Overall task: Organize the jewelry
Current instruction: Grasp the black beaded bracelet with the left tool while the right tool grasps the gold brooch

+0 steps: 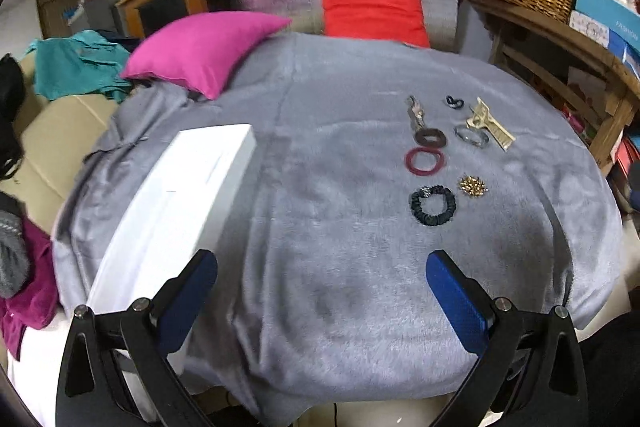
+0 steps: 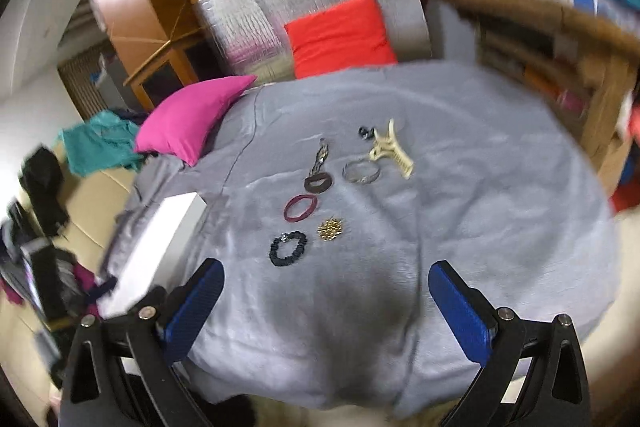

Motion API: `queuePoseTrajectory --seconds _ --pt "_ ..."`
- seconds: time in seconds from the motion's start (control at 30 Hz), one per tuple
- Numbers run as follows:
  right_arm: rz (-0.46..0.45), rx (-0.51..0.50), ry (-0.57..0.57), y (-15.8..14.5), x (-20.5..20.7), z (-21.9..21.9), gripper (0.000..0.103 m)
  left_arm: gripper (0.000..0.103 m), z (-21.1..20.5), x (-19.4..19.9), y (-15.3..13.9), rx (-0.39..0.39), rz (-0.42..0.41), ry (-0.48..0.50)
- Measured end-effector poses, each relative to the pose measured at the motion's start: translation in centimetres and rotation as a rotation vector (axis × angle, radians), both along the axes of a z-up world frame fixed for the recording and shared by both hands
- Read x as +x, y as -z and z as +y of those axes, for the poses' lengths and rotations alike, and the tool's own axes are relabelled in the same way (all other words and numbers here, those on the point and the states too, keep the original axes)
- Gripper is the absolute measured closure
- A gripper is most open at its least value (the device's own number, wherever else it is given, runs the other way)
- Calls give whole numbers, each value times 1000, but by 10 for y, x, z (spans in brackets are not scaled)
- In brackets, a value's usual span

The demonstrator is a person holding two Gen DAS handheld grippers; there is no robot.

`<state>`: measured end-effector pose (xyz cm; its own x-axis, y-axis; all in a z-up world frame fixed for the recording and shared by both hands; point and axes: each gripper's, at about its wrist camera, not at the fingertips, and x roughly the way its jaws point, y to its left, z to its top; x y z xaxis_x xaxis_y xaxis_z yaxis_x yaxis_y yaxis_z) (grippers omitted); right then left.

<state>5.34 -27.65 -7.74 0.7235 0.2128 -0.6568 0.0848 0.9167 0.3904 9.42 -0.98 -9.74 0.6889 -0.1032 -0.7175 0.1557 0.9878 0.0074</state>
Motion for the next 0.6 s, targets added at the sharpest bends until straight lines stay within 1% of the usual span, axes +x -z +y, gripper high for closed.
queuePoseTrajectory --seconds 0.07,0.13,0.17,0.23,0.27,0.3,0.33,0.37,0.4,0.47,0.5,0.53,0.6 --pt "29 41 -15 13 19 -7 0 0 -9 8 4 -9 6 25" --pt "56 53 -39 24 35 -7 8 0 -16 18 12 19 9 59" --pt "75 56 -54 29 46 -7 11 0 -20 22 14 12 18 82" --pt "111 80 -85 42 67 -5 20 0 -27 32 24 31 32 134" --pt "124 91 -95 46 72 -6 22 3 -31 35 27 25 29 161" --pt "145 114 -110 52 82 -5 28 6 -32 38 31 39 28 182" --pt "163 137 -121 59 90 -5 33 13 -37 42 34 32 23 207" --pt "177 157 -125 63 97 -5 35 22 -41 47 38 26 29 228" --pt "197 183 -128 70 105 -6 37 28 -45 52 41 10 39 244" --pt "242 222 -125 81 116 -9 42 53 -51 60 47 -35 69 277" --pt "267 248 -124 89 124 -10 43 57 -52 65 52 -44 96 290" --pt "282 265 -121 93 128 -11 43 58 -53 71 57 -61 126 301" --pt "299 280 -112 99 137 -13 43 58 -56 81 62 -90 169 312"
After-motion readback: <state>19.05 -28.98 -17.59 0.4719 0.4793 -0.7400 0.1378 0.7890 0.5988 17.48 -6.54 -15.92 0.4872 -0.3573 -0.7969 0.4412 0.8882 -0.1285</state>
